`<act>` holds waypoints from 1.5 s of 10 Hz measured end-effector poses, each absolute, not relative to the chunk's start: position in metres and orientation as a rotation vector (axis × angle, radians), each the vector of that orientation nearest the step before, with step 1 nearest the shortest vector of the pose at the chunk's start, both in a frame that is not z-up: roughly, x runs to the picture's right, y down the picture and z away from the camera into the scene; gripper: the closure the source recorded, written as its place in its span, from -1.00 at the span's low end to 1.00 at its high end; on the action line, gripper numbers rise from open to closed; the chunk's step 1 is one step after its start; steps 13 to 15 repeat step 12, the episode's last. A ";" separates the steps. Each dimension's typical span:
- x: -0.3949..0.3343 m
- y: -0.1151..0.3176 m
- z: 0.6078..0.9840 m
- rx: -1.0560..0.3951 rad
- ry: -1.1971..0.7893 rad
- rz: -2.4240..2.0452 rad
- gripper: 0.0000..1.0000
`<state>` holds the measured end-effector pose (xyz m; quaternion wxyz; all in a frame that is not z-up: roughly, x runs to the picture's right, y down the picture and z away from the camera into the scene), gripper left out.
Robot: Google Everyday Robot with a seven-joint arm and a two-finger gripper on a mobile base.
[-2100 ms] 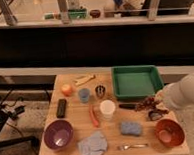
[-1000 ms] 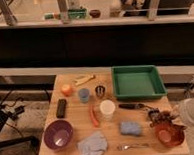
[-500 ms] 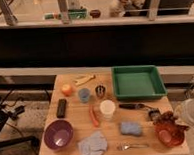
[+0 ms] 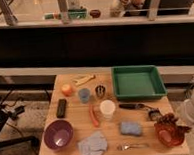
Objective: Place grapes in red bowl
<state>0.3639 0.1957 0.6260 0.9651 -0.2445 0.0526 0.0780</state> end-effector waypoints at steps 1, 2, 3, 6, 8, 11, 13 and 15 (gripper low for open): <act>0.364 0.197 0.627 -0.500 0.108 0.161 0.70; 0.364 0.198 0.628 -0.504 0.110 0.167 0.70; 0.365 0.198 0.628 -0.504 0.113 0.174 0.70; 0.366 0.198 0.628 -0.507 0.117 0.181 0.70; 0.366 0.198 0.628 -0.508 0.117 0.181 0.55; 0.366 0.199 0.628 -0.508 0.117 0.181 -0.03; 0.366 0.199 0.628 -0.508 0.117 0.182 -0.27; 0.366 0.199 0.628 -0.508 0.117 0.182 -0.27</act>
